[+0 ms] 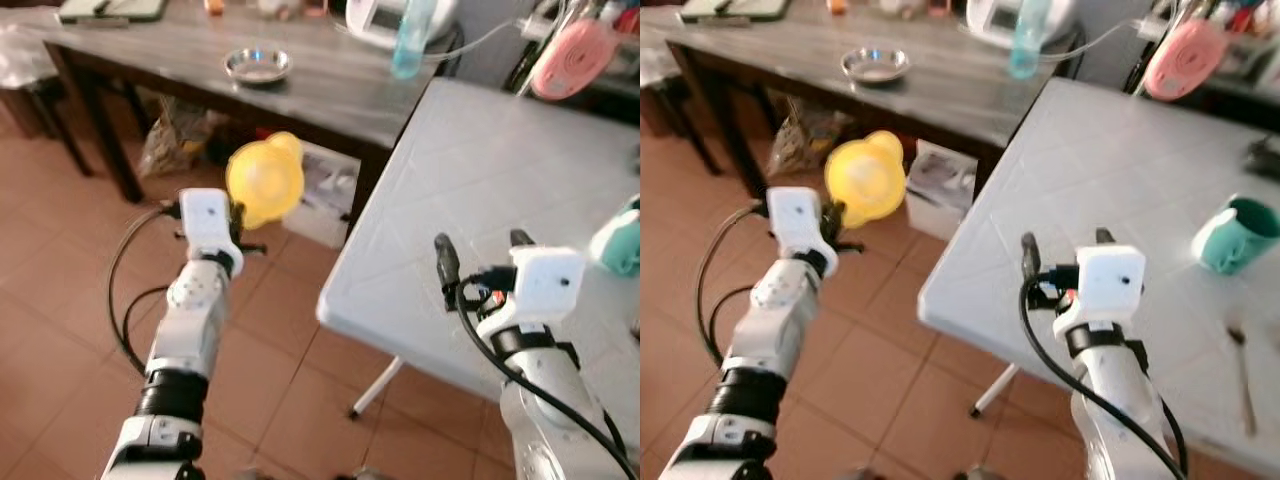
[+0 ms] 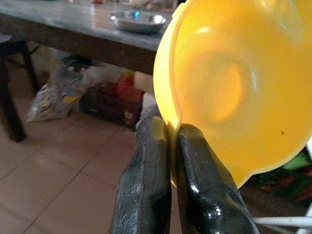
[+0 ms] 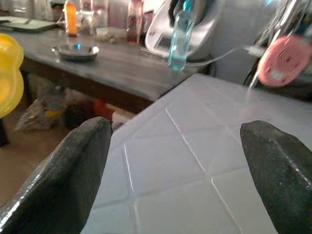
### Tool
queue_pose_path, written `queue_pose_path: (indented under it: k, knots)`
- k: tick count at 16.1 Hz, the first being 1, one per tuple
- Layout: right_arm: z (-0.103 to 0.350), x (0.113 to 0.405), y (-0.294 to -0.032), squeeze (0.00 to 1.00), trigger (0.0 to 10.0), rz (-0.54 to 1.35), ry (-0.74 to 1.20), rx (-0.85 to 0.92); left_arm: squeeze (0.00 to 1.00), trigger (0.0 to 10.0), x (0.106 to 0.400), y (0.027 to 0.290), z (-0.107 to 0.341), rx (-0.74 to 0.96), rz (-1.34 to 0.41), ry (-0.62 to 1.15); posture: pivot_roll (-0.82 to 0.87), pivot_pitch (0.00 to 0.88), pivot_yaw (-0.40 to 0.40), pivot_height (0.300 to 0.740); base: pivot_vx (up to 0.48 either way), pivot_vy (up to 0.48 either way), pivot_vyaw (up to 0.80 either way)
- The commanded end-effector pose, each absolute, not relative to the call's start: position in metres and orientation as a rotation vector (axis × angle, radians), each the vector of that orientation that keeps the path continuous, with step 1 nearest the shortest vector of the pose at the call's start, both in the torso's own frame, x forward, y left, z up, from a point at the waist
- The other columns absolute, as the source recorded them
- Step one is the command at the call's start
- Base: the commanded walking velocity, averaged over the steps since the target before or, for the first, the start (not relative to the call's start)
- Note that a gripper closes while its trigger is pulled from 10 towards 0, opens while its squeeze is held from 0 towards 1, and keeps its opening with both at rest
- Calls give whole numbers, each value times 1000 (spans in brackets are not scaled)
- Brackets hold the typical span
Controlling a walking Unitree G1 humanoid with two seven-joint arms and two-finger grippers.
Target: Setting the table
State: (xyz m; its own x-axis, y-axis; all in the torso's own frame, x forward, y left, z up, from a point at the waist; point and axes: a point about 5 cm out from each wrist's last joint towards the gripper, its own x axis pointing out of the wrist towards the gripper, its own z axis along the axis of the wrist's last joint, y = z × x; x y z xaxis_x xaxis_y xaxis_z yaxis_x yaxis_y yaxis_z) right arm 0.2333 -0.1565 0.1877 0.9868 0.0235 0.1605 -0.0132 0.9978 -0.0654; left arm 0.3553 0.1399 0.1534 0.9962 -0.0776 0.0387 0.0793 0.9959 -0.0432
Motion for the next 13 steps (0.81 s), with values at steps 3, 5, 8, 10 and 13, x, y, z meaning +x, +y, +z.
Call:
queue_pose_path:
  k: [3,5,8,10,13]
  knots:
    - [193,234,-156,0,10000,-2,-191,-62,0,10000,362,145,158,-26,-53,-69,33,133,-62,740,0,480,0]
    - [192,235,-157,0,10000,-18,-192,-64,0,10000,365,140,158,-30,-60,-70,34,132,-59,740,0,480,0]
    - [191,235,-158,0,10000,-29,-191,-65,0,10000,367,135,156,-16,-60,-76,35,134,-55,740,0,480,-496]
    - [190,234,-157,0,10000,-35,-191,-63,0,10000,367,133,155,-13,-64,-80,36,135,-53,740,0,437,-647]
    - [190,234,-158,0,10000,-42,-191,-63,0,10000,365,131,156,-18,-76,-112,34,135,-53,740,0,0,-594]
